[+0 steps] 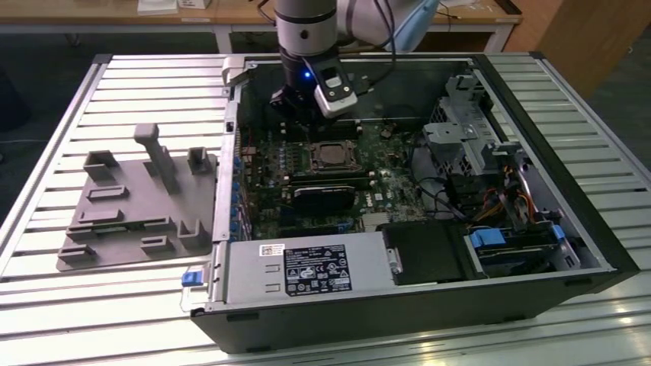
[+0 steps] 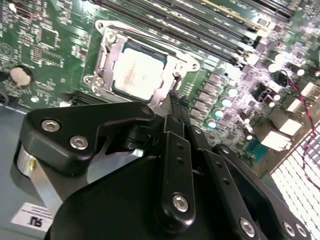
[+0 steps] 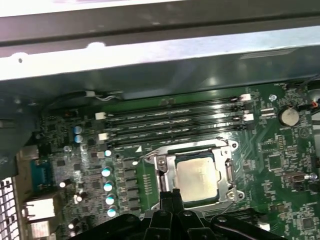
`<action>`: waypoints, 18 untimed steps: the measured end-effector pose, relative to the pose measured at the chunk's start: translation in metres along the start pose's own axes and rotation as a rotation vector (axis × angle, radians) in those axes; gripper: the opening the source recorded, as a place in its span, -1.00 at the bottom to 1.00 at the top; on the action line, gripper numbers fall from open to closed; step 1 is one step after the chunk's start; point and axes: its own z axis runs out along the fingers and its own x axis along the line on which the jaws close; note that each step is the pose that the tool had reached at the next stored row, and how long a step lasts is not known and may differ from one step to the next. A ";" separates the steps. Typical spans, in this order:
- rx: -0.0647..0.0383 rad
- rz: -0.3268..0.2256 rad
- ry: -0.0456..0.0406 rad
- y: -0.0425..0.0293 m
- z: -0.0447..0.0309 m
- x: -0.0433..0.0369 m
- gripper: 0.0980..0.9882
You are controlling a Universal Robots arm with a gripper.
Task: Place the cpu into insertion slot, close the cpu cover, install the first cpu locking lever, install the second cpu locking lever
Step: 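Install the first cpu locking lever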
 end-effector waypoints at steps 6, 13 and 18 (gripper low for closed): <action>0.000 0.001 -0.0001 -0.0017 -0.0008 0.0110 -0.99; -0.002 0.002 0.0004 -0.0034 -0.0017 0.0226 -0.99; -0.029 0.004 0.0043 -0.0040 -0.0020 0.0262 -0.99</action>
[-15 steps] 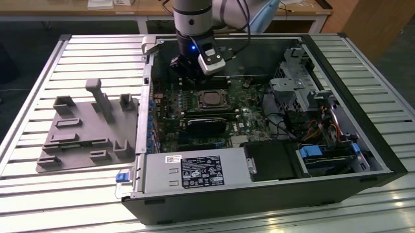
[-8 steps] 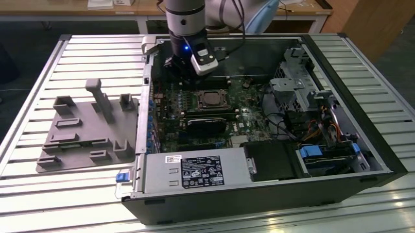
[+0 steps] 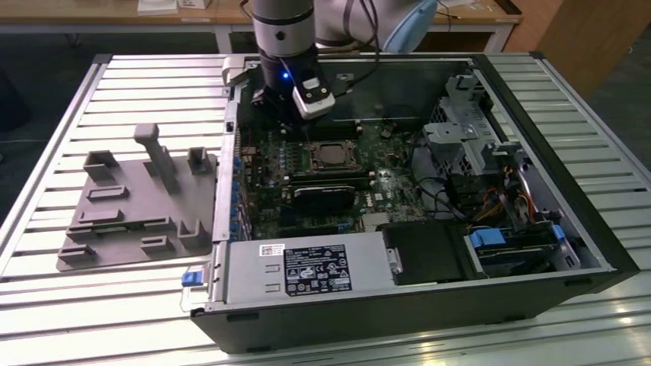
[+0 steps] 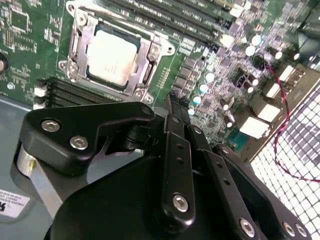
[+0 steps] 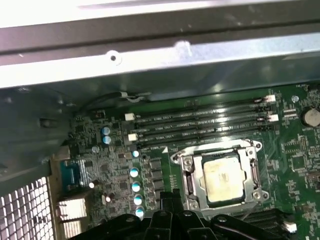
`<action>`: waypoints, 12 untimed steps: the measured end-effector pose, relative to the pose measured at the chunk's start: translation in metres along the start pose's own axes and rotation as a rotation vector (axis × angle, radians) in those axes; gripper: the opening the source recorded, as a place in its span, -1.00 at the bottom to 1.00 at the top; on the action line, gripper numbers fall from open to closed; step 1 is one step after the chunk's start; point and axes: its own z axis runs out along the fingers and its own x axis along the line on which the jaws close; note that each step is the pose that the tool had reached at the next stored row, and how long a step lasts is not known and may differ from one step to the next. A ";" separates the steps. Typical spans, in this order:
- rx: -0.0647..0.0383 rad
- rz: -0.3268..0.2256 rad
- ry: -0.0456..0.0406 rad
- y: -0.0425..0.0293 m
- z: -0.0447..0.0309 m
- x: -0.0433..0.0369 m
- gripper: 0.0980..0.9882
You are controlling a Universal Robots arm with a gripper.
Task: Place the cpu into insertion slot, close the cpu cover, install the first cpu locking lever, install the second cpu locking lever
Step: 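Install the first cpu locking lever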
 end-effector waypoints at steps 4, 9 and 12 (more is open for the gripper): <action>-0.033 0.003 0.0051 -0.0002 -0.0001 0.0015 -0.99; -0.071 0.006 0.0109 -0.0005 -0.0002 0.0029 -0.99; -0.091 0.007 0.0142 -0.0006 -0.0003 0.0041 -0.99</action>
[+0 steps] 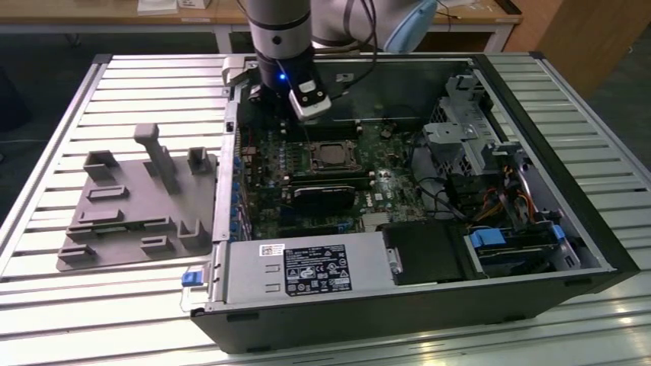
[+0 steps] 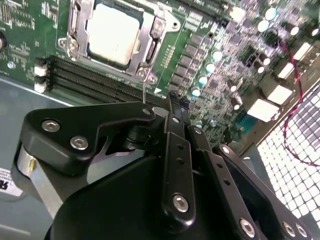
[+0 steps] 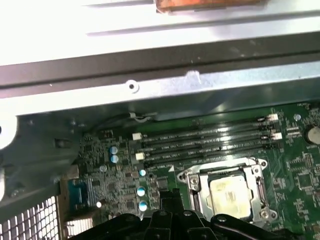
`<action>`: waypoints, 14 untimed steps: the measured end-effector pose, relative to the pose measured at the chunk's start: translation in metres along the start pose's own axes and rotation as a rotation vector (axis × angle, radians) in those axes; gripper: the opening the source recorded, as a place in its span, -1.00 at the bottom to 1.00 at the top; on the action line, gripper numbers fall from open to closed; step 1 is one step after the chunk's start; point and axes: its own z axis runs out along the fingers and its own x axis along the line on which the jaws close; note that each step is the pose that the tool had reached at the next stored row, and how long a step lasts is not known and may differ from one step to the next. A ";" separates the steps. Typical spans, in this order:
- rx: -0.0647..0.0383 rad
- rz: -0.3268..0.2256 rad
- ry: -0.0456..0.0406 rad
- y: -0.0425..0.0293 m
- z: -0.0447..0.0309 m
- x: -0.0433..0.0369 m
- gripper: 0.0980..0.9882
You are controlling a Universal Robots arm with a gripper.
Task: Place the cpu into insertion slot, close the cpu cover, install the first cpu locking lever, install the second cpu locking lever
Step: 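Install the first cpu locking lever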
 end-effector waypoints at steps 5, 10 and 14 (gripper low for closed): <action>-0.035 0.003 0.0054 -0.0003 -0.0001 0.0017 -0.99; -0.060 0.005 0.0091 -0.0004 -0.0001 0.0024 -0.99; -0.091 0.007 0.0139 -0.0004 -0.0001 0.0026 -0.99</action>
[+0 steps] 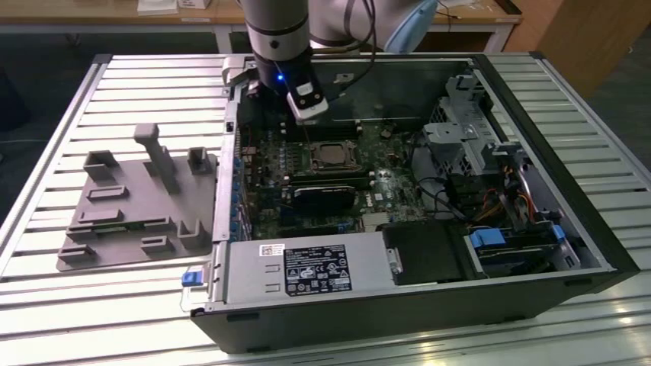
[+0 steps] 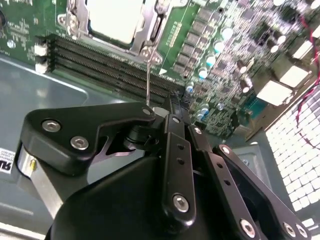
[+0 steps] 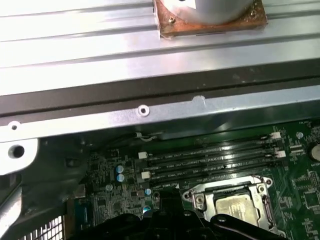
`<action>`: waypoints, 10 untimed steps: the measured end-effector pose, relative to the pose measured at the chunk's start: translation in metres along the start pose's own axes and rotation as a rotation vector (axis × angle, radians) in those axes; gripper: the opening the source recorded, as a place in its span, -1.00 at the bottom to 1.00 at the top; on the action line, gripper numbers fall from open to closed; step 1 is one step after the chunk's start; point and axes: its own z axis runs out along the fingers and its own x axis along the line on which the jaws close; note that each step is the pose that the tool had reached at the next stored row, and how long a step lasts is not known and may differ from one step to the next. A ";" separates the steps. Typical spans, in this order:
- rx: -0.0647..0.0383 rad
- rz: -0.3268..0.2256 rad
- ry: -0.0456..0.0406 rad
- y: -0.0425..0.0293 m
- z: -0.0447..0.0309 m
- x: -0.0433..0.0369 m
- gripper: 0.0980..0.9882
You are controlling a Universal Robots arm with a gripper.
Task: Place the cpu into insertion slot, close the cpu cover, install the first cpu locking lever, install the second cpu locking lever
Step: 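Install the first cpu locking lever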
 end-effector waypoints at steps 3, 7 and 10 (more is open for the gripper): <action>-0.009 0.001 0.0012 0.0000 0.0000 0.0000 -0.99; -0.009 0.001 0.0014 0.0000 0.0000 -0.0001 -0.99; -0.009 0.001 0.0014 0.0004 0.0002 -0.0028 -0.99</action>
